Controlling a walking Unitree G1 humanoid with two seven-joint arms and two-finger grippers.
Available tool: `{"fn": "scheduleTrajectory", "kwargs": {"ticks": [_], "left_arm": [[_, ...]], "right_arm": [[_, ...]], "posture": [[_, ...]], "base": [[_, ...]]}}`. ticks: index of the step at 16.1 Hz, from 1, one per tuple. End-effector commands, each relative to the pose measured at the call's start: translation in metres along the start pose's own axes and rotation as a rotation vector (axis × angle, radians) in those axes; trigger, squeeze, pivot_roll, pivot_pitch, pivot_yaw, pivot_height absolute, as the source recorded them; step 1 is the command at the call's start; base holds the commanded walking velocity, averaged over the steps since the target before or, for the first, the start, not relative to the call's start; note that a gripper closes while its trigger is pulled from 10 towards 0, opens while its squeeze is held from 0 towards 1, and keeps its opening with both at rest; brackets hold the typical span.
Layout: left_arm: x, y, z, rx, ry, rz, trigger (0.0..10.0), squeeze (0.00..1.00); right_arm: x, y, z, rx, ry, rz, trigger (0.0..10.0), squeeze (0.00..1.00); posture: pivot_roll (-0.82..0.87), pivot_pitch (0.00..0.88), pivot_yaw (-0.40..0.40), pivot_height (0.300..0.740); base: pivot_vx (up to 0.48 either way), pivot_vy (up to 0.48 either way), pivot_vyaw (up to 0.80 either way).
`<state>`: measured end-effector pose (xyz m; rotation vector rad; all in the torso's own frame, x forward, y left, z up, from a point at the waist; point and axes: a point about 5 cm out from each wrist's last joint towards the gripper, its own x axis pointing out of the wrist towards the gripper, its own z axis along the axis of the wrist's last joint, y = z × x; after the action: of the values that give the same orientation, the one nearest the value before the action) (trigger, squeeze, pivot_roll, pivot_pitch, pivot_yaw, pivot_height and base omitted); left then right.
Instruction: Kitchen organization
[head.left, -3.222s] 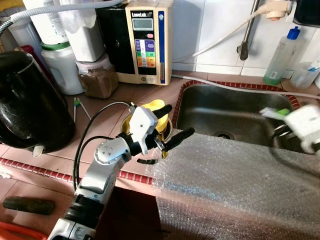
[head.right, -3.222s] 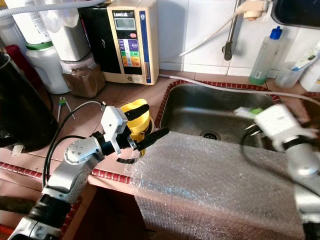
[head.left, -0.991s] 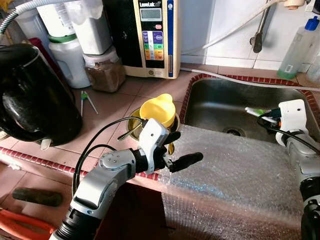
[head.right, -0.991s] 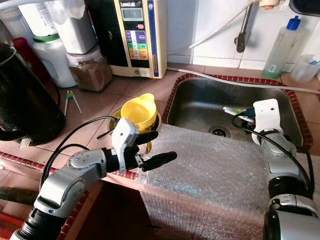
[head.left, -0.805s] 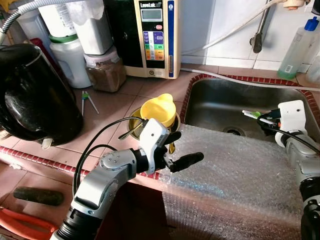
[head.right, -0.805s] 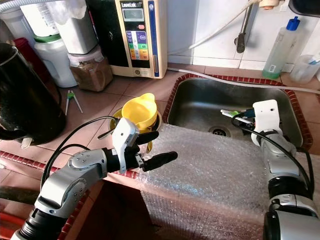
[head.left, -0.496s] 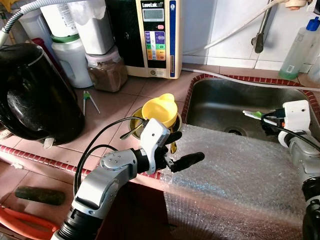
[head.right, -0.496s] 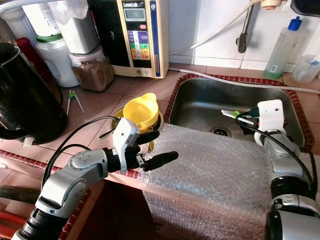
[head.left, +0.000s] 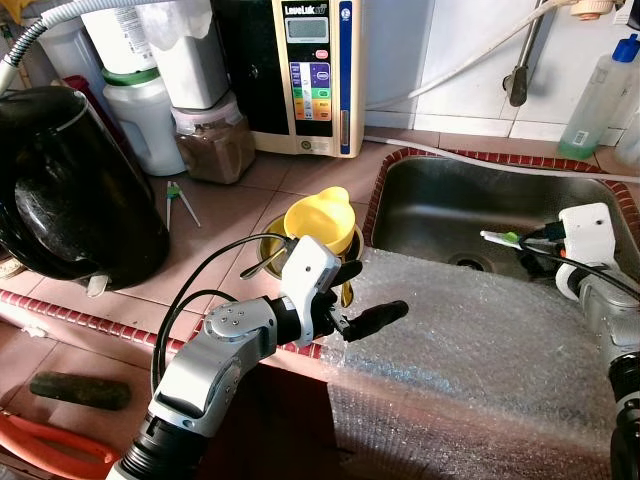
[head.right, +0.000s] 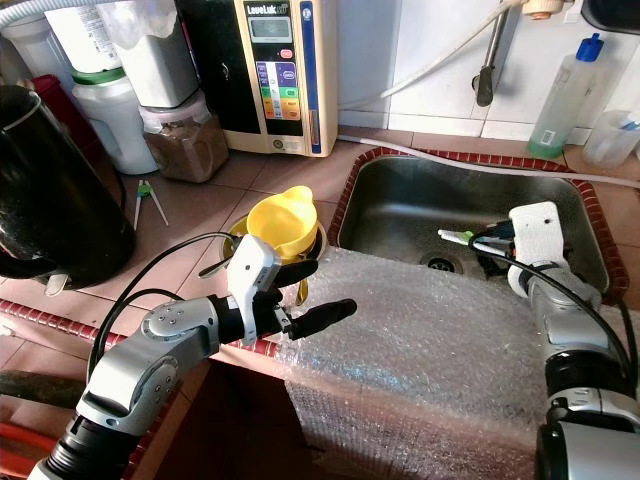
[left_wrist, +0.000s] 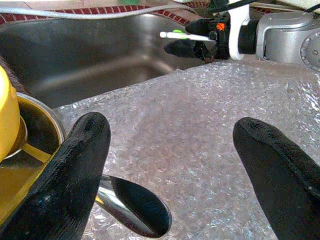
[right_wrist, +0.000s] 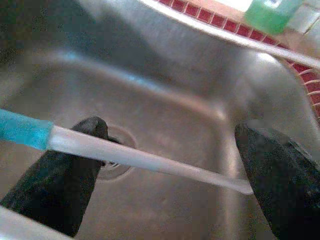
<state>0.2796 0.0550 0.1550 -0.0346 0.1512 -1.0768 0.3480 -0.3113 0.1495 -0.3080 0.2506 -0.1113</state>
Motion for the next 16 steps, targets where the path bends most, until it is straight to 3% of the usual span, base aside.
{"fn": "scheduleTrajectory", "kwargs": {"ticks": [1,2,3,4,5,6,7,8,9,10,11,12,13,15,16], "left_arm": [[0.0,0.0,0.001,0.02,0.001,0.011,10.0,0.0],[0.0,0.001,0.001,0.024,-0.003,0.015,10.0,0.0],[0.0,0.001,0.001,0.025,-0.005,0.016,10.0,0.0],[0.001,0.002,0.003,0.031,-0.015,0.023,10.0,0.0],[0.001,0.002,0.003,0.03,-0.017,0.026,10.0,0.0],[0.002,0.004,0.005,0.044,-0.028,0.044,10.0,0.0],[0.002,0.007,0.007,0.056,-0.048,0.078,10.0,0.0],[0.002,0.01,0.009,0.062,-0.064,0.109,10.0,0.0],[0.002,0.011,0.009,0.065,-0.069,0.119,10.0,0.0],[0.003,0.012,0.009,0.07,-0.062,0.131,10.0,0.0],[0.004,0.011,0.006,0.072,-0.052,0.128,10.0,0.0],[0.004,0.01,0.005,0.07,-0.048,0.122,10.0,0.0],[0.004,0.007,0.003,0.07,-0.042,0.107,10.0,0.0],[0.005,0.006,0.001,0.072,-0.034,0.098,10.0,0.0],[0.006,0.005,0.001,0.079,-0.031,0.095,10.0,0.0]], "right_arm": [[0.0,-0.009,0.011,0.109,-0.042,-0.037,10.0,1.0],[0.0,-0.016,0.019,0.236,-0.094,-0.067,10.0,1.0],[0.0,-0.019,0.021,0.297,-0.107,-0.085,10.0,1.0],[-0.003,-0.03,0.029,0.321,-0.155,-0.111,10.0,1.0],[-0.004,-0.032,0.031,0.285,-0.169,-0.121,10.0,1.0],[-0.006,-0.034,0.039,0.261,-0.218,-0.125,10.0,0.0],[-0.008,-0.031,0.048,0.29,-0.277,-0.086,10.0,0.0],[-0.008,-0.023,0.049,0.254,-0.256,-0.029,10.0,0.42],[-0.007,-0.02,0.043,0.222,-0.202,-0.027,10.0,1.0],[-0.005,-0.013,0.025,0.218,-0.06,-0.016,10.0,1.0],[-0.006,-0.009,0.019,0.251,-0.021,0.017,10.0,1.0],[-0.006,-0.012,0.019,0.264,-0.025,-0.006,10.0,1.0],[-0.006,-0.017,0.02,0.381,-0.022,-0.013,10.0,1.0],[-0.007,-0.021,0.018,0.32,0.008,-0.018,10.0,1.0],[-0.008,-0.024,0.02,0.34,0.006,-0.028,10.0,0.0]], "posture": [[-0.03,0.041,0.07,0.74],[-0.04,0.041,0.072,0.74],[-0.04,0.04,0.071,0.74],[-0.04,0.038,0.073,0.74],[-0.04,0.038,0.073,0.74],[-0.04,0.037,0.073,0.74],[-0.04,0.035,0.073,0.74],[-0.04,0.035,0.073,0.74],[-0.04,0.034,0.074,0.74],[-0.04,0.033,0.074,0.74],[-0.04,0.032,0.074,0.74],[-0.04,0.032,0.074,0.74],[-0.05,0.031,0.073,0.74],[-0.05,0.026,0.071,0.74],[-0.05,0.026,0.071,0.74]], "base": [[0.0,0.0,0.0],[0.0,0.0,0.0],[0.0,0.0,0.0],[0.0,0.0,0.0],[0.0,0.0,0.0],[0.0,0.0,0.0],[0.0,0.0,0.0],[0.0,0.0,0.0],[0.0,0.0,0.0],[0.0,0.0,0.0],[0.0,0.0,0.0],[0.0,0.0,0.0],[0.0,0.0,0.0],[0.0,0.0,0.0],[0.0,0.0,0.0]]}}
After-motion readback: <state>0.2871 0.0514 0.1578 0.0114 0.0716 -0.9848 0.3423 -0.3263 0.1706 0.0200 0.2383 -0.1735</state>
